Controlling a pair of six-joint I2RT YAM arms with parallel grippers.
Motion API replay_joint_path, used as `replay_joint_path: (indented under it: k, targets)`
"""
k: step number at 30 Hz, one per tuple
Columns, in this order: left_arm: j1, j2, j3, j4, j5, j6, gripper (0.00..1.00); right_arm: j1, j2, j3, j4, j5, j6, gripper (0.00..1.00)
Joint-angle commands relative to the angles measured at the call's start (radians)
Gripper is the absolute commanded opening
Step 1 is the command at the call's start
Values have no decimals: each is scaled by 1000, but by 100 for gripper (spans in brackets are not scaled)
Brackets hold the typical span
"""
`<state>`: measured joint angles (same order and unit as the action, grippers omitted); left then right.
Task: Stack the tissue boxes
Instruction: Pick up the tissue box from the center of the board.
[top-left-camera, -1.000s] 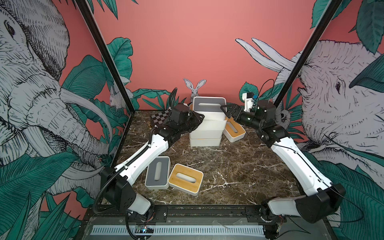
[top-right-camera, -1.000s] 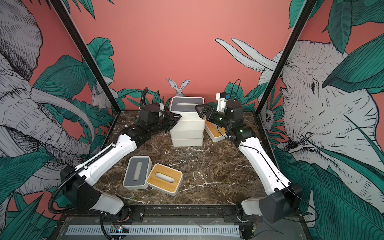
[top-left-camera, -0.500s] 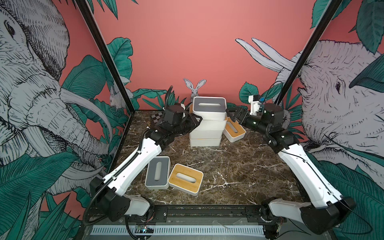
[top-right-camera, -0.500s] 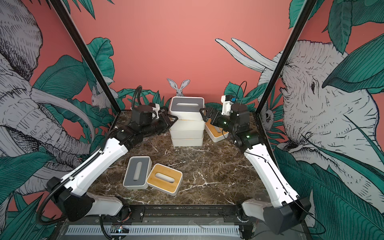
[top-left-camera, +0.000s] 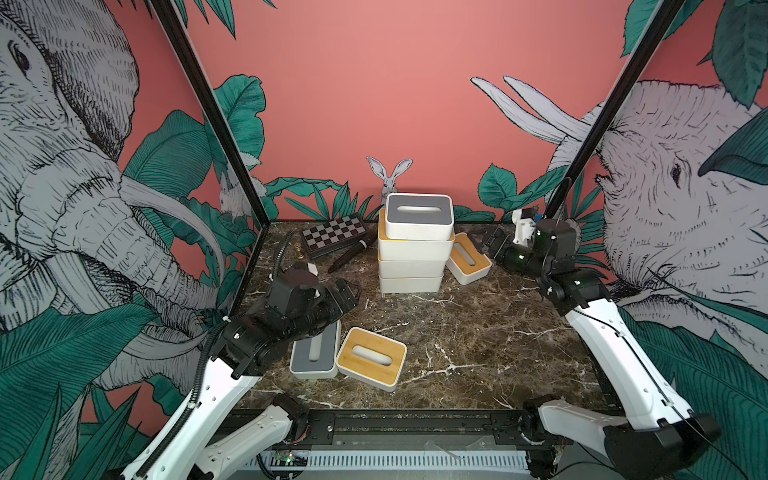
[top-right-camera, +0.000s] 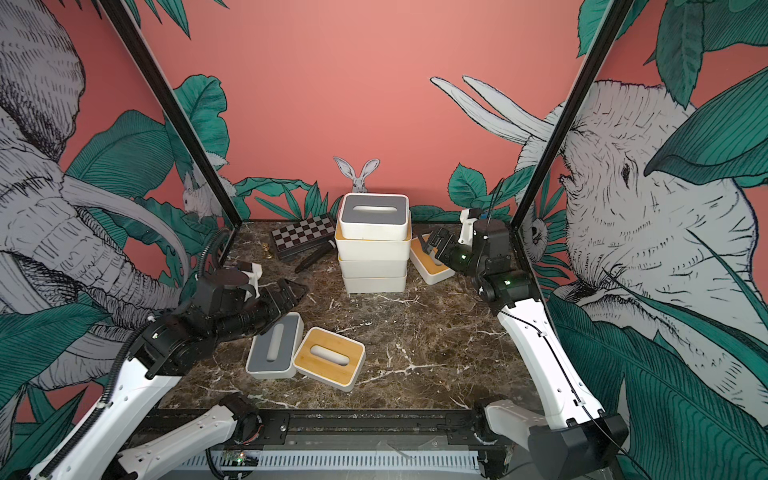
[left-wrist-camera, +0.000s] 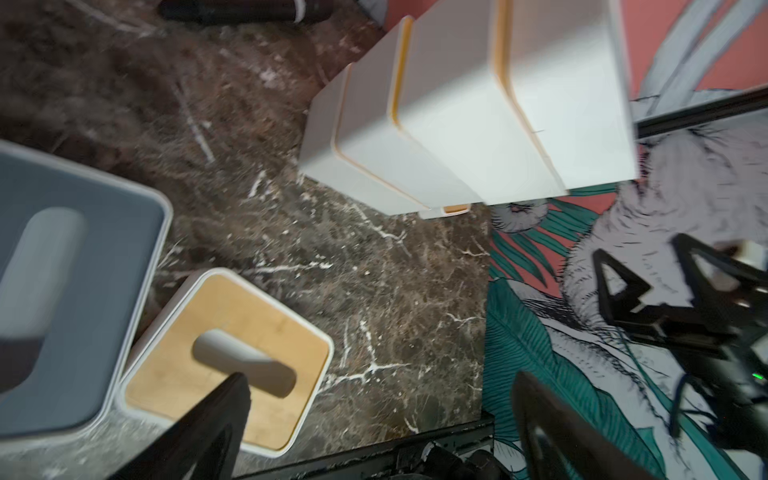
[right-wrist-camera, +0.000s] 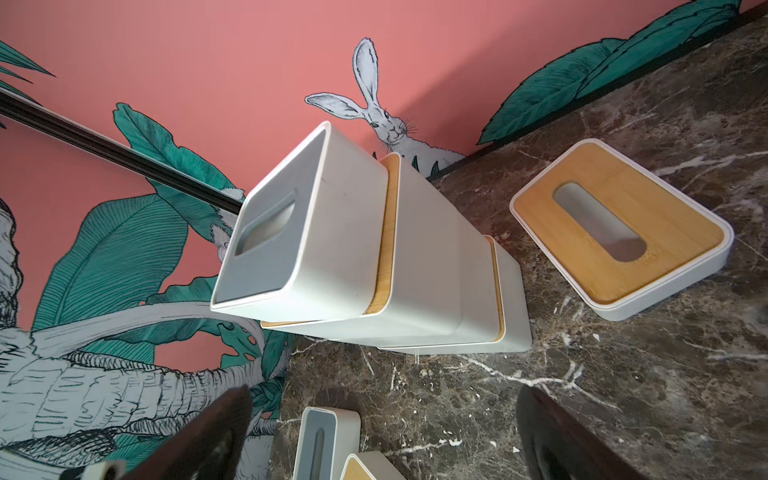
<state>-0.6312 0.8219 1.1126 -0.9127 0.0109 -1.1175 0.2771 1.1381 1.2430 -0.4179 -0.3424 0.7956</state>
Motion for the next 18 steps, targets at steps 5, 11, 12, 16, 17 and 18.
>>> replay_joint_path:
  k: [5, 11, 12, 16, 17, 18]
  targets:
    - [-142, -61, -132, -198, -170, -274, 99, 30, -155, -126, -63, 5, -16, 99]
    - [-238, -25, -216, -144, -242, -417, 96, 48, -200, -166, -113, -41, -48, 99]
    - [-251, -16, -218, -145, -254, -434, 96, 49, -207, -170, -122, -42, -58, 99]
    - [-300, 1, -232, -144, -299, -507, 96, 50, -246, -190, -134, -61, -74, 99]
    - [-314, 4, -238, -144, -308, -524, 96, 50, -256, -199, -128, -65, -72, 99]
    - [-327, 7, -249, -140, -314, -545, 96, 50, -269, -215, -120, -70, -68, 99]
